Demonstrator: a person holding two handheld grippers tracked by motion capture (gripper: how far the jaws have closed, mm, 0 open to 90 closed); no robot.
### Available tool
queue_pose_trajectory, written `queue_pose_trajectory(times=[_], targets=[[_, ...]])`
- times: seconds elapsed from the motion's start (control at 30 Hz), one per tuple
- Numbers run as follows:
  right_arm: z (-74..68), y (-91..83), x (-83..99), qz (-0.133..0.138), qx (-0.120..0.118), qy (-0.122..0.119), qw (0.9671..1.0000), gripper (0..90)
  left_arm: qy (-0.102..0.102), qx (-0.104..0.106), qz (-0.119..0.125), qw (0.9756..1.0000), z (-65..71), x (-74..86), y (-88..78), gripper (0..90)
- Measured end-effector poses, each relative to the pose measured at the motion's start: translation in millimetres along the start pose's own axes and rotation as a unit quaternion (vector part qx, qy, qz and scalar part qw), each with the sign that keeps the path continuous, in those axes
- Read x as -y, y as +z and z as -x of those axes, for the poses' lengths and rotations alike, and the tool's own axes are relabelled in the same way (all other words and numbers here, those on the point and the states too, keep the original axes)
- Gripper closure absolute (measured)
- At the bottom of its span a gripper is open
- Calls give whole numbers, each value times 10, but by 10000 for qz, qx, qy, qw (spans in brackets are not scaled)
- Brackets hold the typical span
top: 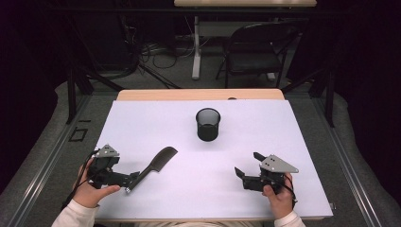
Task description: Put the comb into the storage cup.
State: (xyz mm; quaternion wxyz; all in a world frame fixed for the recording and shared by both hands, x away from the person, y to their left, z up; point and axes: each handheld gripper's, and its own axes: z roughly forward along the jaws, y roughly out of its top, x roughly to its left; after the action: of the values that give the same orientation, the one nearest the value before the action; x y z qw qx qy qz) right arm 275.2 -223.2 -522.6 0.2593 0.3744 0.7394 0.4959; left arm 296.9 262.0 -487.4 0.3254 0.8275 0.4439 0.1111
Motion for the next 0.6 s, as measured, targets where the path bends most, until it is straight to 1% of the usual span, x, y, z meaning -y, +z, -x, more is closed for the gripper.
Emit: queue_pose_trajectory(times=[0.1,0.13,0.2,0.23,0.3,0.4,0.47,0.53,0.6], targets=[[-3,2,1,9,-18,-4,10000,130,30,22,-78,10000,1,17,2,31],[-4,2,1,8,-20,-8,10000,131,24,7,-56,10000,8,26,14,34],[-3,5,1,1,-17,-16,10000,132,58,61,-152,9998,14,37,28,36],[-4,6,2,-3,-16,-19,10000,134,36,61,-170,9998,25,45,41,36],[-9,11,4,16,-20,-15,10000,135,102,0,-214,9997,34,58,62,36],[-8,5,2,-14,-25,-23,10000,135,109,-15,-287,9995,49,75,94,51],[-9,10,3,17,-25,-19,10000,136,162,-17,-342,9993,58,83,111,55],[-9,6,1,-16,-26,-14,10000,137,178,-61,-367,9991,73,93,126,93],[-11,7,1,-14,-25,-28,10000,138,175,-28,-420,9990,80,95,137,121]])
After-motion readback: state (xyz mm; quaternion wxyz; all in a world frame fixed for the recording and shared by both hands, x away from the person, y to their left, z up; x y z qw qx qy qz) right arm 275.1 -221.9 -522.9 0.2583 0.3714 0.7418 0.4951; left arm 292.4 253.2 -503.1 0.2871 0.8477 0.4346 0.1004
